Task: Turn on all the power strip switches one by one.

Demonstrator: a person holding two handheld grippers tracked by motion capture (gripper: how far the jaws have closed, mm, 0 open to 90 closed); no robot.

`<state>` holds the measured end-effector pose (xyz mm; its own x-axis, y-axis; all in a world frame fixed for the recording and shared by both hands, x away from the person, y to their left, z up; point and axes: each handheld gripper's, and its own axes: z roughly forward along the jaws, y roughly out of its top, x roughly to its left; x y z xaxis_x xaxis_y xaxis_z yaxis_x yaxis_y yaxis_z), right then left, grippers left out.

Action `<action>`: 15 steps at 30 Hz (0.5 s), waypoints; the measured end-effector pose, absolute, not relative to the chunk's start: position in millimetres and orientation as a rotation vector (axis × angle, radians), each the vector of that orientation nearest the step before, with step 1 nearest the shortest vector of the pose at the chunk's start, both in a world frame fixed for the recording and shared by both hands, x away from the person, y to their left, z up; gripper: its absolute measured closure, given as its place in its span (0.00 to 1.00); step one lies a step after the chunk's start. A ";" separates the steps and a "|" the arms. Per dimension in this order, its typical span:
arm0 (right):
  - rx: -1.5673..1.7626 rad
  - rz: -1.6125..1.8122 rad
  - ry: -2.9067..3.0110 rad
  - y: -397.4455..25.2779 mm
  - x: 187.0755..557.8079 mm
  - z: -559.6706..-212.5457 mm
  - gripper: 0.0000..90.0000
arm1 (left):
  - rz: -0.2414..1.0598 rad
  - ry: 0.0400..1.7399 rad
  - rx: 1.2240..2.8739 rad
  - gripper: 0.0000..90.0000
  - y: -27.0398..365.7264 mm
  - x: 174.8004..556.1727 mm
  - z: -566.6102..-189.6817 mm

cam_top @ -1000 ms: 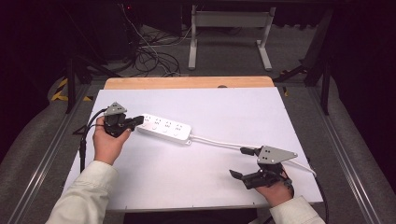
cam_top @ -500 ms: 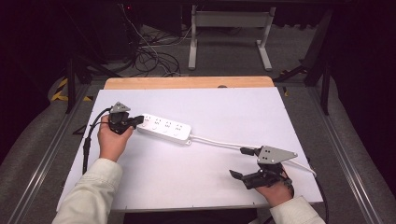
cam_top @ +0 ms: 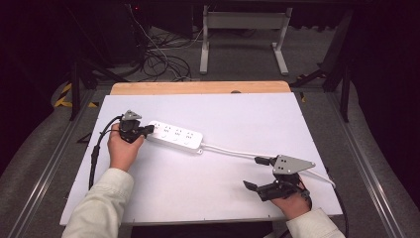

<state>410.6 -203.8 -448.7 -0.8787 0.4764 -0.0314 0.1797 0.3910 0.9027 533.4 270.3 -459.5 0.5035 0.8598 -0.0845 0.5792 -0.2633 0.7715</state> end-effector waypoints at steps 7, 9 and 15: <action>0.573 1.482 2.369 -203.8 410.7 -448.8 0.16 | 0.469 1.189 1.973 1.00 270.9 534.5 -461.1; 0.571 1.480 2.370 -203.6 410.7 -448.9 0.16 | 0.474 1.190 1.976 1.00 270.9 534.7 -461.6; 0.570 1.481 2.370 -203.6 410.5 -448.9 0.16 | 0.490 1.183 1.989 1.00 271.3 535.6 -464.2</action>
<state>410.5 -203.6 -448.9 -0.8802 0.4734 -0.0339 0.1772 0.3941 0.9018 535.6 271.3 -464.2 0.4982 0.8655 -0.0523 0.5753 -0.2848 0.7668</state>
